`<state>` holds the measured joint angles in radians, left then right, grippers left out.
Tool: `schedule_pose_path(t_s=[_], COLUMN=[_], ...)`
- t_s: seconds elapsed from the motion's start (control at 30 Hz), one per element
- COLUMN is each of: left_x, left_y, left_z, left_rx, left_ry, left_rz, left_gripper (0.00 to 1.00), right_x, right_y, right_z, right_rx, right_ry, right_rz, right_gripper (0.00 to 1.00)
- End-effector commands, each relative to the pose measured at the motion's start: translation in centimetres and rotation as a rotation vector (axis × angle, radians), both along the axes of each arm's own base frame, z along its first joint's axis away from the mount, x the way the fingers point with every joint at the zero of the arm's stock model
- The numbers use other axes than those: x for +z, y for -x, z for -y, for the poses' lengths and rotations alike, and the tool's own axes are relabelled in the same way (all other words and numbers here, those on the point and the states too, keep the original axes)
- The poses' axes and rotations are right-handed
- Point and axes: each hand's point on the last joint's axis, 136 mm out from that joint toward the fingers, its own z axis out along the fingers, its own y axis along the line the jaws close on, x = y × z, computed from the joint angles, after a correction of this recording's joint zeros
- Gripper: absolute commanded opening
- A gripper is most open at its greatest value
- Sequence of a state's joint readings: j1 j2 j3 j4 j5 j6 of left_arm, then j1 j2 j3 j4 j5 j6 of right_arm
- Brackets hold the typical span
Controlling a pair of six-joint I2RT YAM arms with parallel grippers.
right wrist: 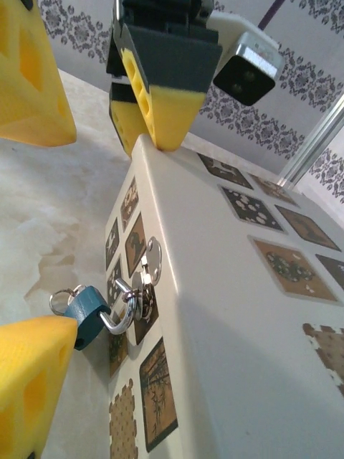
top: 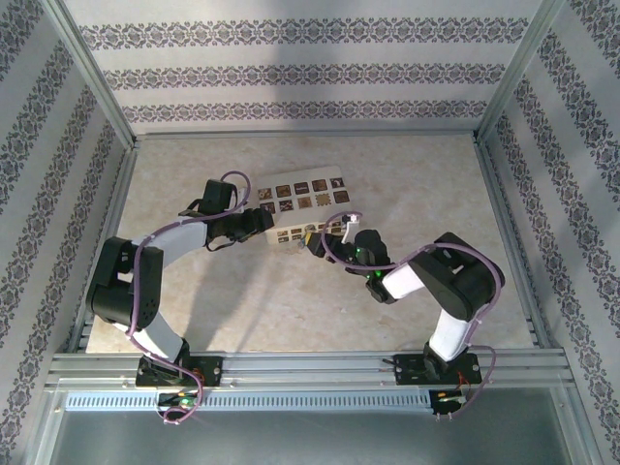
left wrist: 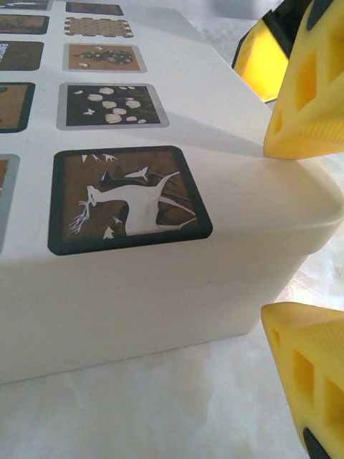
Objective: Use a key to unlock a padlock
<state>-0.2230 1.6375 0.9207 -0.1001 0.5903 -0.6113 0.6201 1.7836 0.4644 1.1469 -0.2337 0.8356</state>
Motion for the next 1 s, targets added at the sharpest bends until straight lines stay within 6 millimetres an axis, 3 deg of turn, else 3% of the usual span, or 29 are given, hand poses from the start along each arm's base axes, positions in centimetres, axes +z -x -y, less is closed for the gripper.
schedule_pose_path(t_s=[0.0,0.6,0.97], left_x=[-1.0,-0.6,-0.6], left_y=[1.8,1.9,1.9], left_z=[-0.3,-0.2,-0.2], left_rx=[0.002,0.001,-0.002], left_ry=[-0.037,-0.033,-0.032], left_rz=[-0.066,-0.058,-0.057], left_gripper=[0.54,0.53,0.53], right_x=[1.5,-1.5,-0.9], right_y=[-1.2,-3.1,-3.9], right_z=[-0.9,-1.4,-2.8], right_rx=[-0.018,-0.057,0.009], right_ry=[-0.058,-0.035,-0.067], right_rz=[0.054,0.002,0.026], right_gripper=[0.64,0.69,0.66])
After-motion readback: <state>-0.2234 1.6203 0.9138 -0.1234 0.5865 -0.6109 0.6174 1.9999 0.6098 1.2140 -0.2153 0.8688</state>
